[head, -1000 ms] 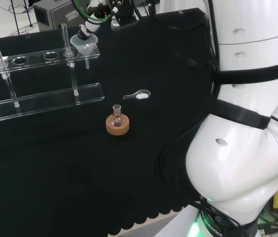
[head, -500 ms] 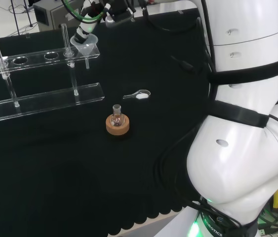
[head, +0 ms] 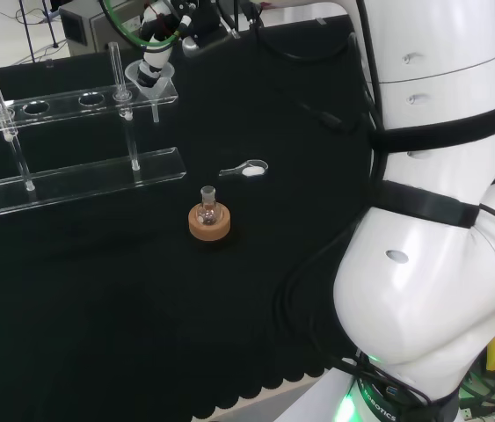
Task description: Pick up the funnel from the transparent funnel stand.
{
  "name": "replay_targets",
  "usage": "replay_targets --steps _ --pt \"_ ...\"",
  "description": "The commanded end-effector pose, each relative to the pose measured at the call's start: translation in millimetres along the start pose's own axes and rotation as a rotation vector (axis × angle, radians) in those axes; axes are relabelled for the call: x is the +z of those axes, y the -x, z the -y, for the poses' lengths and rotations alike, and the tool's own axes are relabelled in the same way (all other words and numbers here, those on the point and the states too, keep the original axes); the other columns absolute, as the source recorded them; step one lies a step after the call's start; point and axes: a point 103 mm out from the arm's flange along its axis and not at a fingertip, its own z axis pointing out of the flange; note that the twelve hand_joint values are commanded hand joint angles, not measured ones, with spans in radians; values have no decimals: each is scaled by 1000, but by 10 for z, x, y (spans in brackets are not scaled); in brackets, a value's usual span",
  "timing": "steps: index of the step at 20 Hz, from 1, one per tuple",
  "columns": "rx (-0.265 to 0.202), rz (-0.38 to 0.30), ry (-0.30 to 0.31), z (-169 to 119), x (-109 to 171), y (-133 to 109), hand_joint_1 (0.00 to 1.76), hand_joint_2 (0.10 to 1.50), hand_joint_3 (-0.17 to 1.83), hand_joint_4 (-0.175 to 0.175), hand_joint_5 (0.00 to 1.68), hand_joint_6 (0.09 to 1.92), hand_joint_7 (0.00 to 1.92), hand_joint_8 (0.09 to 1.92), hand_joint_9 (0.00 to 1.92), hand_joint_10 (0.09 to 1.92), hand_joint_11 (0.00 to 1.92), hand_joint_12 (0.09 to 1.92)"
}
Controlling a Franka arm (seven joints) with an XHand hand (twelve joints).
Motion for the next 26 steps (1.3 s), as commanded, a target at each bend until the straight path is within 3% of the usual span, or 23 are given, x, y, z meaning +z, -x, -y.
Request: replay_targets --steps 1,26 --pt "-10 35 -23 -66 16 -60 620 732 256 -66 117 87 0 672 271 787 284 1416" --pt "-26 50 -44 -256 132 -44 663 627 496 -63 125 87 0 672 308 768 307 1398"
